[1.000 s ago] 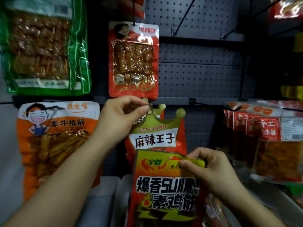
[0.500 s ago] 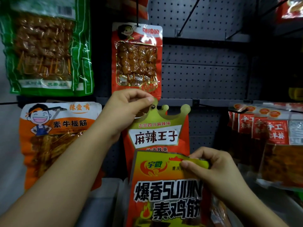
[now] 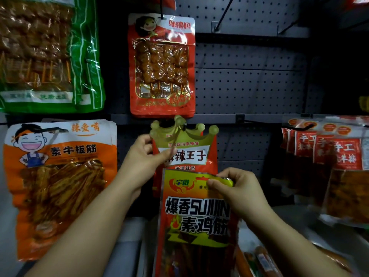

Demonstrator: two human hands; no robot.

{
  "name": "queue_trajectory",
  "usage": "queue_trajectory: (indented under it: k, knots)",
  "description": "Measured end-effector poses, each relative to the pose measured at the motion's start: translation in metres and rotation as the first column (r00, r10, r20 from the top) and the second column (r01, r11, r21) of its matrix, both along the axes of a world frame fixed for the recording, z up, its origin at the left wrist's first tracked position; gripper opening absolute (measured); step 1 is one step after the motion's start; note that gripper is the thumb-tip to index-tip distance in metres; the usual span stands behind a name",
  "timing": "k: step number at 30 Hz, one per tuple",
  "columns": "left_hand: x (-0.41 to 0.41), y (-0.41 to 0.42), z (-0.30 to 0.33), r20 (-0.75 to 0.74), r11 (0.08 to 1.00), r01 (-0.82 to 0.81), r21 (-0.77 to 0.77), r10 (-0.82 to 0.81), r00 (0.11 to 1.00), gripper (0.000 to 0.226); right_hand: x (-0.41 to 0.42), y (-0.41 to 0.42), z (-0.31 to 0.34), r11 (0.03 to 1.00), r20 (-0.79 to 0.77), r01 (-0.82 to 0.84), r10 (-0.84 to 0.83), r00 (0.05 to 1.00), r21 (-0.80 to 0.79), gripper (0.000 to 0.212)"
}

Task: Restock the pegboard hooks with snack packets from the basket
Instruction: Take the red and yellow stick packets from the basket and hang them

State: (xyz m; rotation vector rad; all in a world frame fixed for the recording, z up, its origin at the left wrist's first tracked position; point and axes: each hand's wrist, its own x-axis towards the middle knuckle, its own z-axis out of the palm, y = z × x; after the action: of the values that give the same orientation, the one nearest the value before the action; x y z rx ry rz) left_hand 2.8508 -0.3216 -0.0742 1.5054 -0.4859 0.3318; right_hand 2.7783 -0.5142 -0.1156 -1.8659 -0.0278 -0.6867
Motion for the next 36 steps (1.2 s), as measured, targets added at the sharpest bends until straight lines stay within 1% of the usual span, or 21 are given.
queue_trajectory:
  k: [1,3,6,10,13,15,17,19,22,24,25,27,29,31,32,33,34,36]
  knots:
    - [0.005,-0.001,-0.006,-0.035,1.000,0.024,0.018,-0.024,0.999,0.031,0.004,0.001,0.000,1.000,-0.005,0.007,-0.007,1.000,-0.007,0.016]
    - [0.017,-0.003,-0.011,-0.056,0.999,0.014,0.049,-0.011,0.998,0.021,0.009,0.002,-0.001,1.000,-0.027,0.008,-0.009,1.000,-0.014,0.016]
    - [0.034,-0.008,-0.008,-0.053,0.996,-0.063,0.056,0.066,0.996,0.021,0.011,0.002,-0.005,1.000,-0.035,-0.017,0.018,0.999,0.012,0.015]
    - [0.052,-0.012,-0.005,-0.023,0.987,-0.143,0.076,0.145,0.989,0.018,0.002,-0.010,-0.010,0.999,0.002,-0.013,0.013,1.000,-0.048,0.015]
    - [0.063,-0.013,-0.003,-0.002,0.970,-0.220,0.105,0.222,0.975,0.016,-0.006,-0.022,-0.009,0.999,0.016,-0.044,0.043,0.999,0.005,0.012]
    - [0.067,-0.015,-0.002,-0.006,0.960,-0.258,0.104,0.260,0.965,0.016,-0.013,-0.027,-0.005,0.996,0.019,-0.074,0.073,0.997,0.044,0.015]
    - [0.070,-0.015,-0.002,-0.003,0.947,-0.300,0.114,0.303,0.953,0.017,-0.020,-0.031,-0.002,0.991,0.029,-0.102,0.100,0.995,0.083,0.024]
    - [0.068,-0.015,-0.005,0.014,0.932,-0.339,0.127,0.340,0.940,0.020,-0.026,-0.034,0.000,0.986,0.038,-0.118,0.114,0.993,0.116,0.027]
    - [0.060,-0.013,-0.012,0.011,0.925,-0.373,0.073,0.374,0.928,0.040,-0.030,-0.041,0.002,0.984,0.062,-0.118,0.111,0.992,0.133,0.027]
    - [0.050,-0.012,-0.016,0.056,0.899,-0.435,0.061,0.432,0.900,0.051,-0.033,-0.046,0.003,0.983,0.087,-0.125,0.114,0.990,0.133,0.027]
    - [0.043,-0.011,-0.018,0.096,0.877,-0.476,0.064,0.470,0.878,0.052,-0.035,-0.048,0.003,0.982,0.100,-0.131,0.118,0.988,0.135,0.027]
    - [0.026,-0.014,-0.022,0.162,0.858,-0.511,0.052,0.498,0.852,0.045,-0.038,-0.053,0.004,0.982,0.118,-0.132,0.116,0.986,0.138,0.030]
    - [0.006,-0.020,-0.026,0.167,0.906,-0.422,0.044,0.410,0.897,0.030,-0.042,-0.059,0.006,0.985,0.124,-0.118,0.102,0.987,0.128,0.032]
    - [-0.015,-0.032,-0.028,0.153,0.966,-0.253,0.052,0.243,0.958,0.014,-0.046,-0.066,0.009,0.986,0.133,-0.109,0.092,0.987,0.123,0.033]
    - [-0.024,-0.039,-0.028,0.163,0.983,-0.175,0.058,0.163,0.973,0.010,-0.048,-0.069,0.011,0.988,0.138,-0.103,0.087,0.987,0.118,0.033]
    - [-0.033,-0.046,-0.025,0.181,0.992,-0.105,0.064,0.092,0.979,0.010,-0.051,-0.072,0.013,0.989,0.145,-0.098,0.081,0.986,0.108,0.033]
    - [-0.041,-0.054,-0.021,0.192,0.997,-0.034,0.071,0.020,0.981,0.015,-0.053,-0.075,0.015,0.991,0.153,-0.093,0.078,0.985,0.092,0.032]
    - [-0.054,-0.070,-0.012,0.185,0.990,0.109,0.091,-0.125,0.975,0.034,-0.059,-0.080,0.021,0.995,0.173,-0.087,0.076,0.982,0.055,0.031]
